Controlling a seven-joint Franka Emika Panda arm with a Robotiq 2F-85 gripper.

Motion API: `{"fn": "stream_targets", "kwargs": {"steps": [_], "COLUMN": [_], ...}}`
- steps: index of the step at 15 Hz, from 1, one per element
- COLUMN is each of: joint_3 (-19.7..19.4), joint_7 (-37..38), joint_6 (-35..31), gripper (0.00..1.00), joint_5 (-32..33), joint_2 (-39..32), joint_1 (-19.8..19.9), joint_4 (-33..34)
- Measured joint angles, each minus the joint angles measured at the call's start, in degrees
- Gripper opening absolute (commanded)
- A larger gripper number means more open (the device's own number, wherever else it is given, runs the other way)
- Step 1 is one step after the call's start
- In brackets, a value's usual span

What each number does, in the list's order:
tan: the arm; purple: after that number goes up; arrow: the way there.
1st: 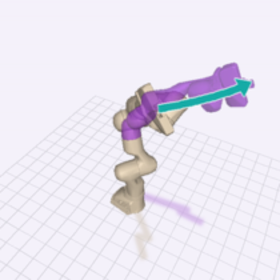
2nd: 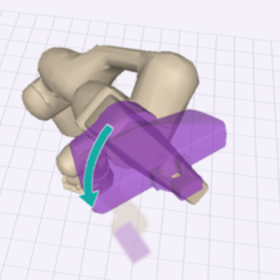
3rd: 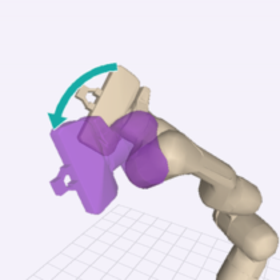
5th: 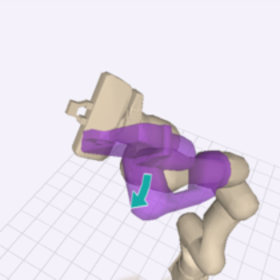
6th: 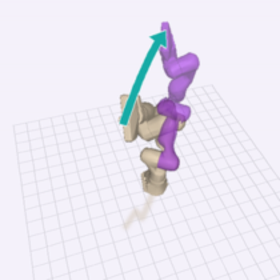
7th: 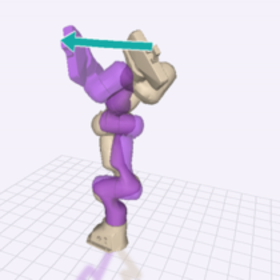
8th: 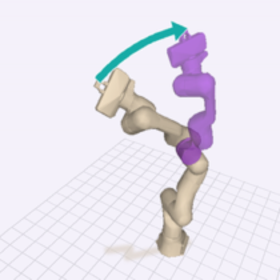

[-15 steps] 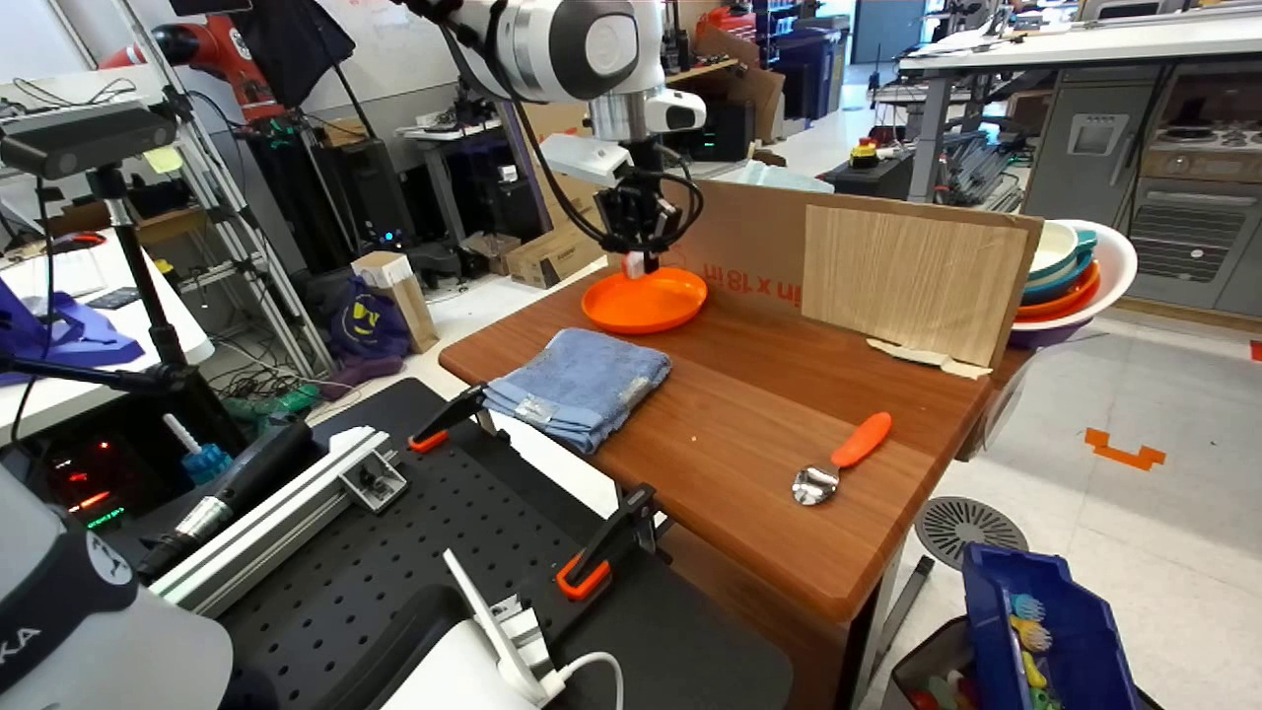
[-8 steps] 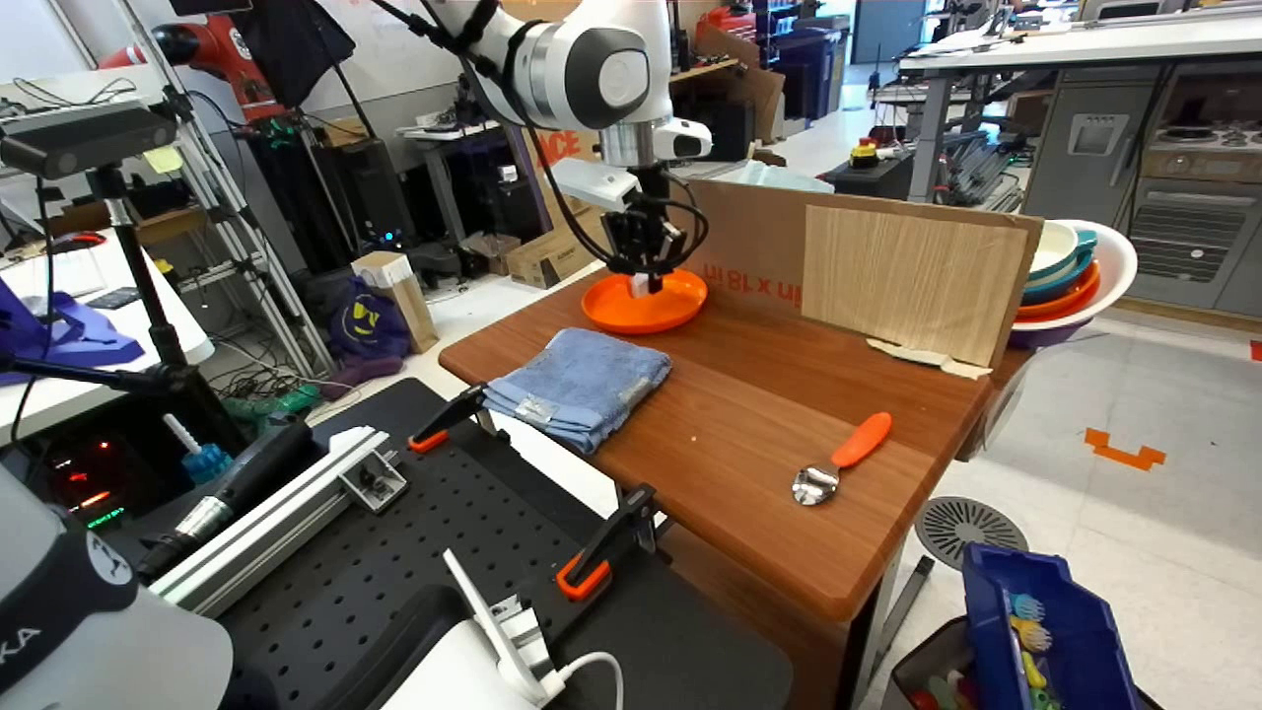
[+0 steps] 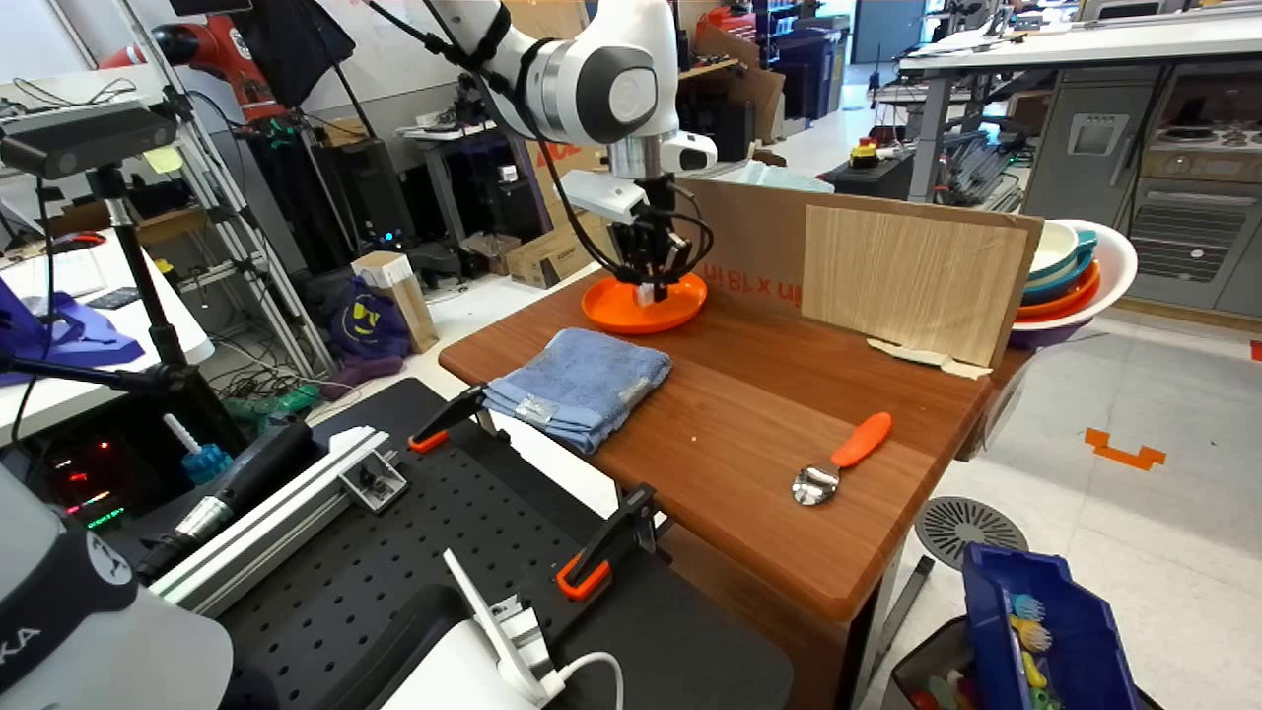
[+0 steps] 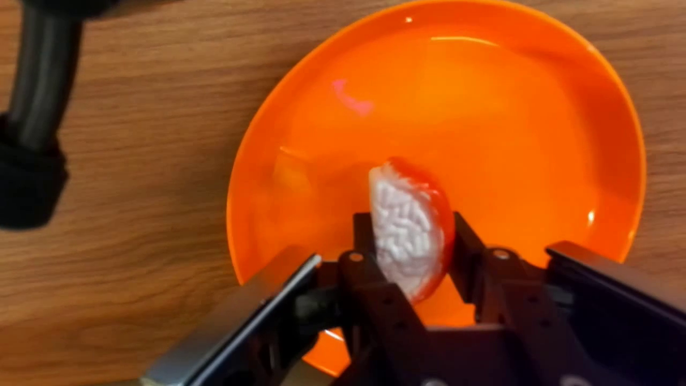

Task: Put the white and orange object onto the orange plate

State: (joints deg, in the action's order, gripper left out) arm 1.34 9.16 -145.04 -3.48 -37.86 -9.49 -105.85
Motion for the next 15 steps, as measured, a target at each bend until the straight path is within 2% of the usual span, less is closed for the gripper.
{"fn": "stream_targets", "kwargs": {"steps": [9, 10, 12, 15], "joint_3": [-0.20, -0.23, -0.27, -0.29], "joint_7": [0.19, 0.20, 0.22, 0.27], "joint_6": [0.18, 0.29, 0.72, 1.74], "gripper": [0.11, 0.61, 0.69, 0.90], "joint_5": [0.00, 0.00, 0.00, 0.08], "joint_2": [-1.41, -1.55, -1.75, -1.77], "joint_1": [-0.05, -0.05, -0.06, -0.15], "joint_4": [1.35, 1.41, 1.51, 1.82]}}
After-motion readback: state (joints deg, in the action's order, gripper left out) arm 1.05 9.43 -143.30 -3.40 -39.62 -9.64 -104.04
